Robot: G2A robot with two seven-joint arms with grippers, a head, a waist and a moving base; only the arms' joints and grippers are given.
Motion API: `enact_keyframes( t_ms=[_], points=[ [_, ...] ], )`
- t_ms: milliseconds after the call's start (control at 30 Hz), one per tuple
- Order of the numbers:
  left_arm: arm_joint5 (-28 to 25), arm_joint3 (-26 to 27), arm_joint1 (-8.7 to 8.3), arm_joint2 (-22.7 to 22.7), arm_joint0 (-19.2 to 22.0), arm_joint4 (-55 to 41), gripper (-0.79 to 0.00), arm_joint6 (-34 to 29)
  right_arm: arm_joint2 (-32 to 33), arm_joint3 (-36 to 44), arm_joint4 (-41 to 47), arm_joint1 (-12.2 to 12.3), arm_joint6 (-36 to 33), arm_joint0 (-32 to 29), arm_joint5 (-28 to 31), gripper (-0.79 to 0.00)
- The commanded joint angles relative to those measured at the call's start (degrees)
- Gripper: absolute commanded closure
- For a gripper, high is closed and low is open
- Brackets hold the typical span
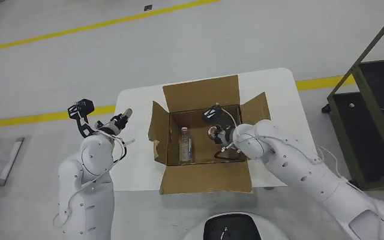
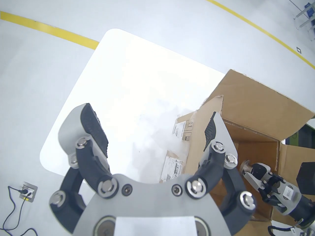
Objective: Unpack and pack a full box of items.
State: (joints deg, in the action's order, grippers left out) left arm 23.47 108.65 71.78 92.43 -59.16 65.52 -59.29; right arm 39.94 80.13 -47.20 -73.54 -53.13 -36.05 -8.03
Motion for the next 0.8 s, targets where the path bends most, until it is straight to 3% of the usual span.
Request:
enact_keyframes(
  t_ms=[0,267,533,567,700,767],
  points=[
    [0.0,0.0,0.00,0.0,0.0,0.0,-0.785,0.0,-3.3,-4.3,1.2,-1.9,0.5,2.6,-0.9,0.000],
    [0.0,0.0,0.00,0.0,0.0,0.0,-0.785,0.0,-11.6,-21.3,8.6,-10.1,3.0,10.5,0.1,0.000],
    [0.0,0.0,0.00,0.0,0.0,0.0,-0.785,0.0,-13.9,-33.8,13.5,-15.3,4.2,13.7,4.2,0.000],
    [0.0,0.0,0.00,0.0,0.0,0.0,-0.785,0.0,-14.0,-34.5,13.6,-15.7,4.4,13.9,4.4,-0.025],
    [0.0,0.0,0.00,0.0,0.0,0.0,-0.785,0.0,-14.7,-37.6,13.8,-17.3,5.0,14.4,6.0,-0.268],
    [0.0,0.0,0.00,0.0,0.0,0.0,-0.785,0.0,-14.8,-39.1,13.9,-18.1,5.2,14.6,6.2,-0.286]
  ],
)
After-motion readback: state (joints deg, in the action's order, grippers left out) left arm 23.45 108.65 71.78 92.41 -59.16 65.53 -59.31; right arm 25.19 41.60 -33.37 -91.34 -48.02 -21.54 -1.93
